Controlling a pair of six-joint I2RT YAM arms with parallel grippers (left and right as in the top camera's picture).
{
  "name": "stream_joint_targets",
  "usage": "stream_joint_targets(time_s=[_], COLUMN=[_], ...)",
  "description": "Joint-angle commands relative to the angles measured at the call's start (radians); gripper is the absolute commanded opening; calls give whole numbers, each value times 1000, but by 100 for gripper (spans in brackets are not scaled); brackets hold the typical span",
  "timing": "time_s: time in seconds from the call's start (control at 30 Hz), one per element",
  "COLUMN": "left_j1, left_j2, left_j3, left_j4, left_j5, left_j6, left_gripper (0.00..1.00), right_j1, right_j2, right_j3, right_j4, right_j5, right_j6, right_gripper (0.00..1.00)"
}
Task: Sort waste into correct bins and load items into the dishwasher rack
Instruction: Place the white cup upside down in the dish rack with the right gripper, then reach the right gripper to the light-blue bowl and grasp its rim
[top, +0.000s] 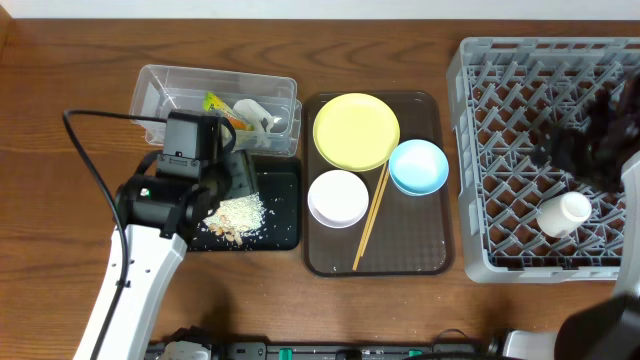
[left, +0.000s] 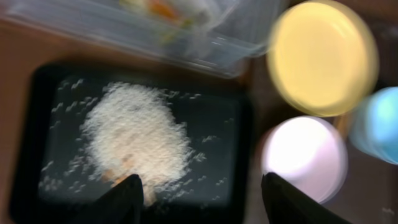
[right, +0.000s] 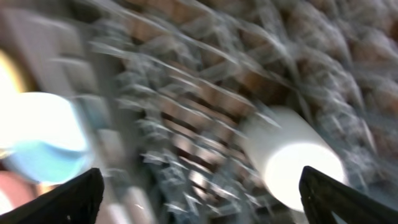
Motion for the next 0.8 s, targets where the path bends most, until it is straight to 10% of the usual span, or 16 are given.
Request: stream_joint_targets(time_s=[0.0,0.37,0.77], left_j1=[6,6,6], left_j2=[32,79,79], left_j3=[-3,-6,-6], left_j4=[-54,-90,-91], left_j5=[-195,-225,-225], left_j6=[-104,-156,-157], left_gripper=[64,64,64], right_j1=[118,493,568], right_j2=[-53,90,371], right_j3=[24,-35,-35], right_j4=[34,156,222], right_j5=[-163,49,199], right_j6=[-66,20,211], right_gripper=[91,64,53])
